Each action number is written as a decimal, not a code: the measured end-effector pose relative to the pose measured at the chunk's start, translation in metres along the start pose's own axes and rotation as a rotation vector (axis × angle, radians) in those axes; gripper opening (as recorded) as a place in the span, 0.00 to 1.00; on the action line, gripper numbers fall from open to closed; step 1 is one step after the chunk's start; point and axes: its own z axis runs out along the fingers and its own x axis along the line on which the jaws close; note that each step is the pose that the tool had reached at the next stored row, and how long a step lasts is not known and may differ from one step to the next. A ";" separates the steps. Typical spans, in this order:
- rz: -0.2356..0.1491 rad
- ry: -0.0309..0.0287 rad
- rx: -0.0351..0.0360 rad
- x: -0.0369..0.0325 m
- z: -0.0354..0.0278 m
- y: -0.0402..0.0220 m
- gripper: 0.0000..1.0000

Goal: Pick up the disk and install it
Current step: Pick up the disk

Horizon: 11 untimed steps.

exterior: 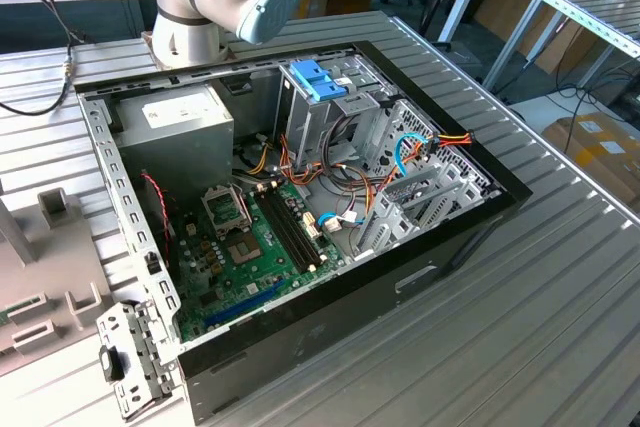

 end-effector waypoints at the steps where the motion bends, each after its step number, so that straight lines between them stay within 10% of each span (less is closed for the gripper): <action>1: 0.000 0.0000 0.0001 0.0000 0.0000 0.0000 0.37; 11: 0.000 -0.0001 0.0001 -0.0002 -0.0064 0.0001 0.37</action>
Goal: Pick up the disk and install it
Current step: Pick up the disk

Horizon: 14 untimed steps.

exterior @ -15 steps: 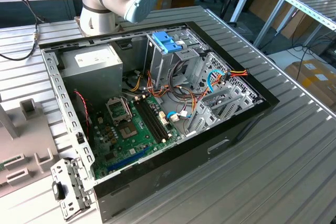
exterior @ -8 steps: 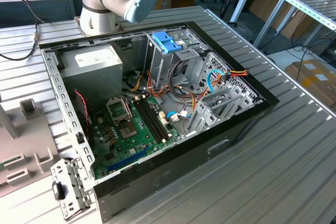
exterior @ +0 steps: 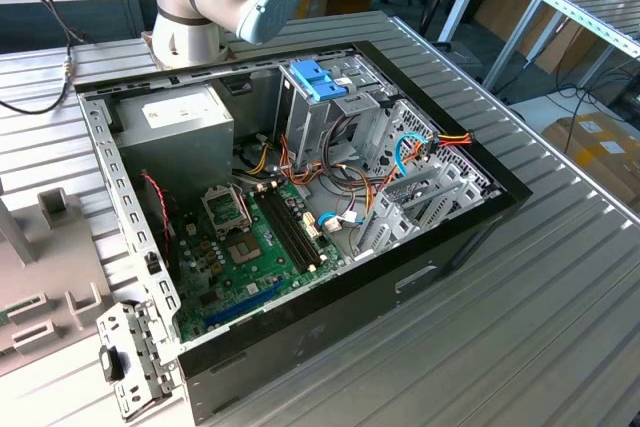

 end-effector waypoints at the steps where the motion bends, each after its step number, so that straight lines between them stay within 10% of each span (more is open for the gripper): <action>1: 0.000 0.0000 -0.0001 -0.0001 -0.0013 0.0000 0.37; 14: 0.000 0.0000 -0.0001 -0.0004 -0.0119 0.0003 0.37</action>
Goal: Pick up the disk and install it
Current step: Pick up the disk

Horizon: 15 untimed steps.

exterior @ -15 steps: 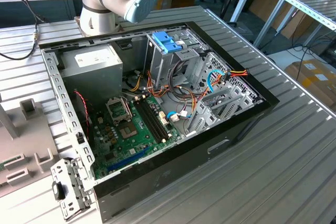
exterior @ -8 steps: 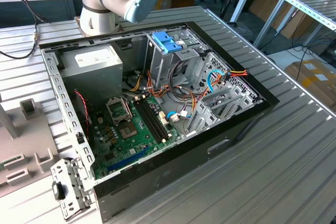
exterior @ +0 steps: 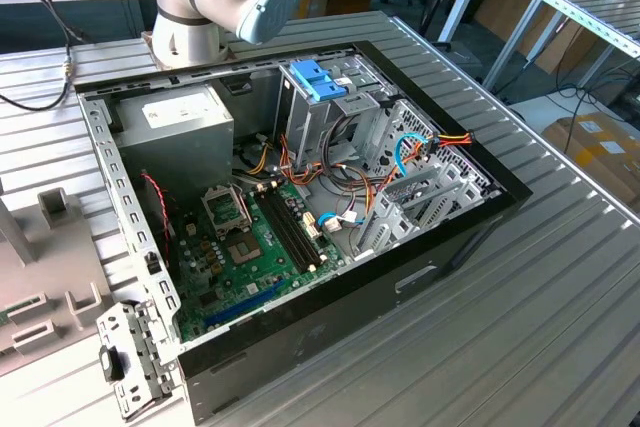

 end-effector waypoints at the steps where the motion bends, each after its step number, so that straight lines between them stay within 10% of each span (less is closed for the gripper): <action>1: 0.000 0.0000 0.0001 0.0000 -0.0007 0.0000 0.37; 15: 0.000 0.0000 0.0000 -0.0003 -0.0102 0.0002 0.37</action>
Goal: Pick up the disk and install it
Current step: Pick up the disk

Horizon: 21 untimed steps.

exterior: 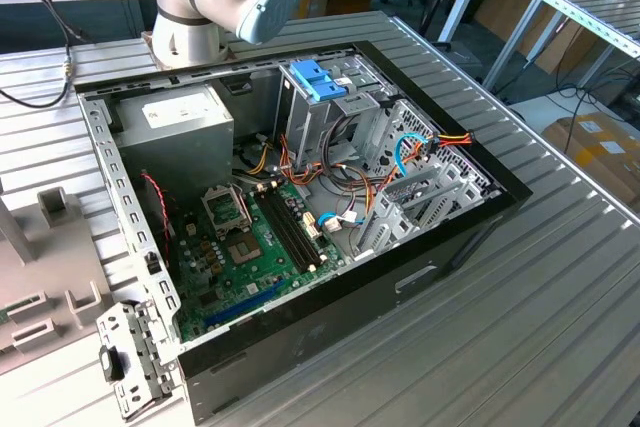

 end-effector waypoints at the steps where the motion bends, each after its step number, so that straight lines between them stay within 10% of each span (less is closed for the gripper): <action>1: 0.000 0.0000 0.0001 0.0000 -0.0005 0.0000 0.37; 21: 0.000 -0.0001 0.0001 -0.0005 -0.0164 0.0004 0.37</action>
